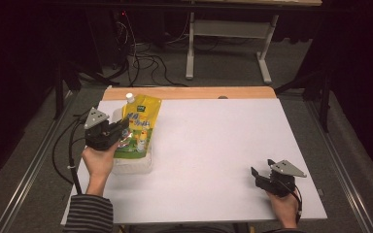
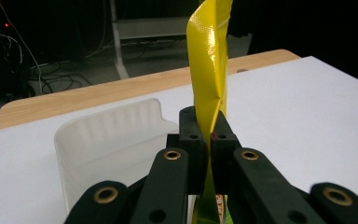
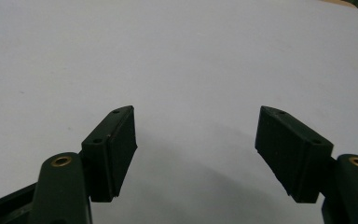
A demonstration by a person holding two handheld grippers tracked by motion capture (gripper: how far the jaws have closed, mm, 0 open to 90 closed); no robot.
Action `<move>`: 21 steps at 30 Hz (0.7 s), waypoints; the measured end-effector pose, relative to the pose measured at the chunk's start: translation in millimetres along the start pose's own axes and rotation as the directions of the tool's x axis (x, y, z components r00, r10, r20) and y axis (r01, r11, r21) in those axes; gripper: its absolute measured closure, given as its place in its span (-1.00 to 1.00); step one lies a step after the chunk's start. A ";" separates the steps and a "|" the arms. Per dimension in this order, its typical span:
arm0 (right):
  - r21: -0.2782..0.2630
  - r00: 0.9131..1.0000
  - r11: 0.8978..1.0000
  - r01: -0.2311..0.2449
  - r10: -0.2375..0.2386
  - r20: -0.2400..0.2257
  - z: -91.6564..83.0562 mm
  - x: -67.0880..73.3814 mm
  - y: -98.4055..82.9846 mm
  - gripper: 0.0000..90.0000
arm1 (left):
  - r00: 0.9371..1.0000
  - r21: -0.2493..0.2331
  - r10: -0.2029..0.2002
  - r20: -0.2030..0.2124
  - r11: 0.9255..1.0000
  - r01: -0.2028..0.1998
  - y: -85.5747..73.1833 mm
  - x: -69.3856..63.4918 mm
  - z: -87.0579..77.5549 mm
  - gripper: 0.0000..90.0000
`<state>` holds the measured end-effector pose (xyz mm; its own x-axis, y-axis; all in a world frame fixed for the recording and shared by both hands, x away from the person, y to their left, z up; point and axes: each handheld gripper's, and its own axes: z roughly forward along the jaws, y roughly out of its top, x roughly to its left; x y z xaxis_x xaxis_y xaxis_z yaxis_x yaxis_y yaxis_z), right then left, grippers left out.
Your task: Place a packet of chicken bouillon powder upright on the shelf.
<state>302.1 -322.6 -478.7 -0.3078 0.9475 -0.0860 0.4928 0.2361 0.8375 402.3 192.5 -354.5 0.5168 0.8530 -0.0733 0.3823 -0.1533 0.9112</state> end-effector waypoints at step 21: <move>0.003 1.000 1.000 0.009 -0.009 0.001 -0.2 0.6 0.0 -0.35 | 1.000 0.109 -0.001 0.028 0.994 -0.002 -12.1 2.6 6.1 0.77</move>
<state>301.8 -322.1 -478.6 -0.3111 0.9457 -0.0940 0.4924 0.2450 0.8352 403.7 193.6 -368.2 0.5372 0.8391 -0.0858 0.4629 -0.2083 0.8616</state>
